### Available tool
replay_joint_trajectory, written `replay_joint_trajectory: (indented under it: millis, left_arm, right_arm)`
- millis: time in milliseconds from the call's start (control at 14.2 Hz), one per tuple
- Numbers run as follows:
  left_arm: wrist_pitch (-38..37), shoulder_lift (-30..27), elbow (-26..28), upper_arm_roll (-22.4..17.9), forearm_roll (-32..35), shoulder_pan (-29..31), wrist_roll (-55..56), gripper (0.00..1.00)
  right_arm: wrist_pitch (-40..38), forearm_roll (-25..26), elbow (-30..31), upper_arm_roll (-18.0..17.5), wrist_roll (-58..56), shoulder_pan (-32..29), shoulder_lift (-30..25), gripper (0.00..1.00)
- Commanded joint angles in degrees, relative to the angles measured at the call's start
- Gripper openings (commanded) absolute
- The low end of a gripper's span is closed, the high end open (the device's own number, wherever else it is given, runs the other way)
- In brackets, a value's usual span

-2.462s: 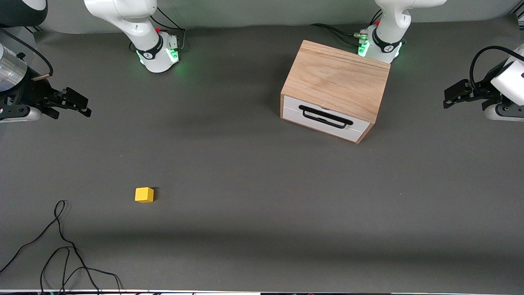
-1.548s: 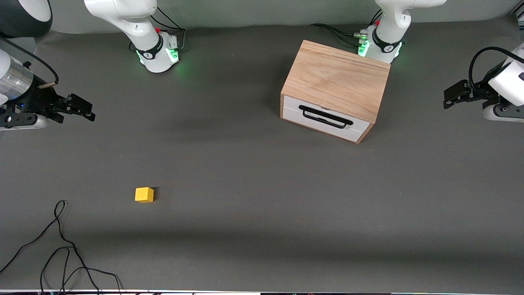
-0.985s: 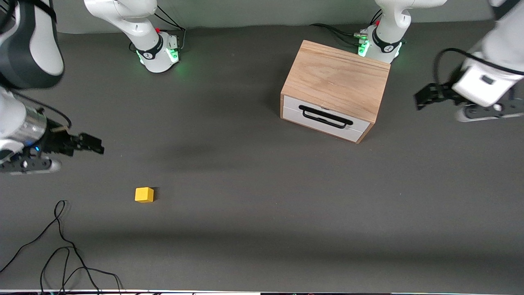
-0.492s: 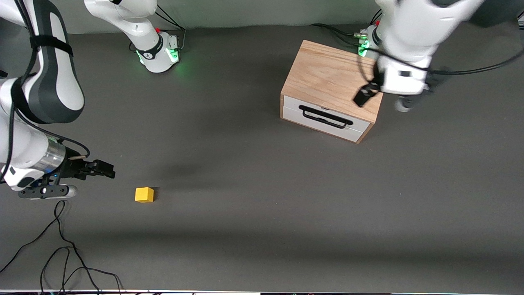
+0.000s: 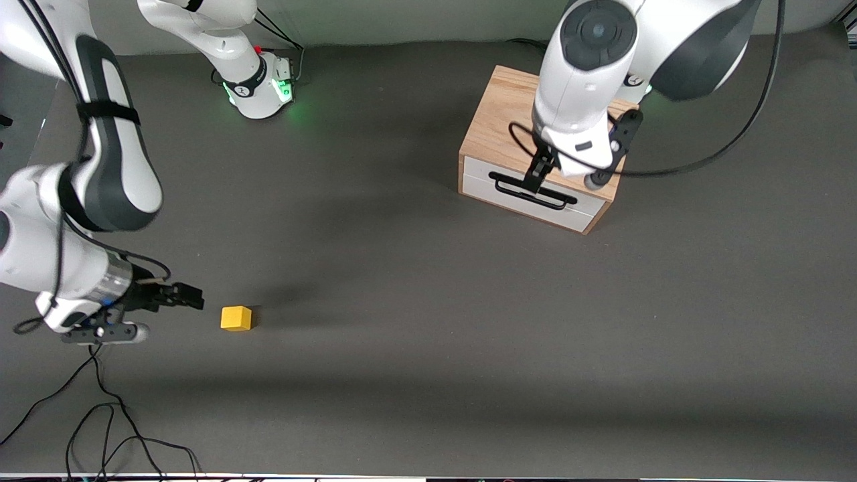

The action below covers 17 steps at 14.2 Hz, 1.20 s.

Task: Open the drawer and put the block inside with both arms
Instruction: 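Reach the right gripper to the yellow cube while the left gripper reaches the drawer handle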

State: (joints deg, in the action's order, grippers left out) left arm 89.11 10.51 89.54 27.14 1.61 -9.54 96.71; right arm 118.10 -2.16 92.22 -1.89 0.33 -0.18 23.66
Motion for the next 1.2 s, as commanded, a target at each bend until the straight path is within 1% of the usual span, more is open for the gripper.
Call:
replay_joint_trajectory:
  millis: [0,141,211,422,633,915,1126]
  left_arm:
    - [3.6,3.4,0.8,-0.2,0.8,-0.5,2.3,1.00]
    - [4.8,7.3,1.2,-0.2,0.9,-0.5,4.2,1.00]
    - [5.5,8.4,1.9,-0.3,1.1,-0.6,4.2,1.00]
    - [11.7,8.6,8.8,-0.3,1.5,-0.4,4.3,1.00]
    - [14.4,8.7,13.1,-0.4,1.5,-0.4,4.3,1.00]
    - [16.7,9.8,14.5,-0.5,1.6,-0.5,4.6,1.00]
    - [17.6,11.2,14.4,-0.7,2.2,-0.5,4.8,1.00]
  right_arm:
    - [2.0,0.2,-0.8,0.5,0.3,0.8,2.9,1.00]
    - [7.1,0.2,0.0,0.4,0.3,0.9,6.2,1.00]
    - [10.2,0.2,0.8,0.4,0.3,0.9,7.7,1.00]
    - [12.1,0.2,1.6,0.5,0.3,1.5,9.4,1.00]
    - [15.0,0.3,1.7,0.9,0.3,2.2,12.5,1.00]
    - [22.9,1.7,7.4,2.0,0.2,2.3,12.9,1.00]
    - [24.2,1.7,8.3,2.0,0.3,2.3,13.5,1.00]
